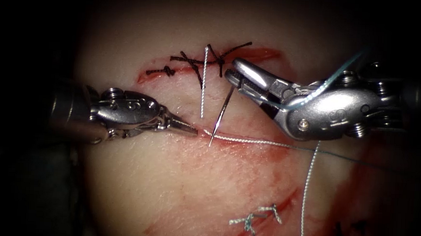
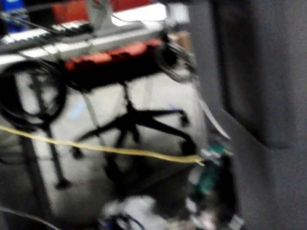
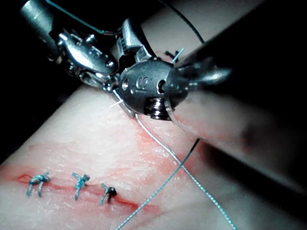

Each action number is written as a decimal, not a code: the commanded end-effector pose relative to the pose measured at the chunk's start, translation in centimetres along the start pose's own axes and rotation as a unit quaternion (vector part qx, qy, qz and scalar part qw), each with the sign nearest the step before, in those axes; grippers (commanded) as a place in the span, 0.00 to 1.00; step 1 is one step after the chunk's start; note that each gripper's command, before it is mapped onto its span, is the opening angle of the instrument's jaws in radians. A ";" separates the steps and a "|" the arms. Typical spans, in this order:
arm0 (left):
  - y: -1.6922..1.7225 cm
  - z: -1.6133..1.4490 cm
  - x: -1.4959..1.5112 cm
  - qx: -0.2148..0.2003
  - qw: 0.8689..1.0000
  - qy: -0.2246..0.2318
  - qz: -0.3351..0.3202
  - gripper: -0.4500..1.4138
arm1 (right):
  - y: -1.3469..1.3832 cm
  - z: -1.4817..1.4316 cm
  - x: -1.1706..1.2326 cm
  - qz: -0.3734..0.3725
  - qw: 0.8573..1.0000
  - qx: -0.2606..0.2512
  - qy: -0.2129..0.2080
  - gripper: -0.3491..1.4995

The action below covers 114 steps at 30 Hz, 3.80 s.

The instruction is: Wound Closure

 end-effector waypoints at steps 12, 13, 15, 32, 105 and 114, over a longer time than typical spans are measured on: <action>0.09 0.28 -0.01 0.061 0.989 -0.092 0.099 0.00 | 0.01 0.22 -0.01 -0.030 0.998 0.030 0.041 0.00; 0.10 0.29 -0.01 0.063 0.987 -0.102 0.107 0.00 | 0.01 0.23 -0.01 -0.036 0.998 0.033 0.045 0.00; 0.12 0.31 0.00 0.067 0.984 -0.117 0.118 0.00 | 0.00 0.25 0.00 -0.040 0.997 0.038 0.051 0.00; 0.17 0.07 -0.12 -0.034 0.976 -0.212 -0.022 0.00 | 0.06 0.36 -0.34 -0.051 0.988 0.083 0.118 0.00; 0.20 0.18 -0.04 -0.215 0.962 -0.044 -0.164 0.00 | -0.35 0.32 -0.46 -0.067 0.984 0.138 0.089 0.00; 0.20 0.18 -0.04 -0.216 0.962 -0.044 -0.164 0.00 | -0.39 0.28 -0.49 -0.070 0.981 0.158 0.091 0.00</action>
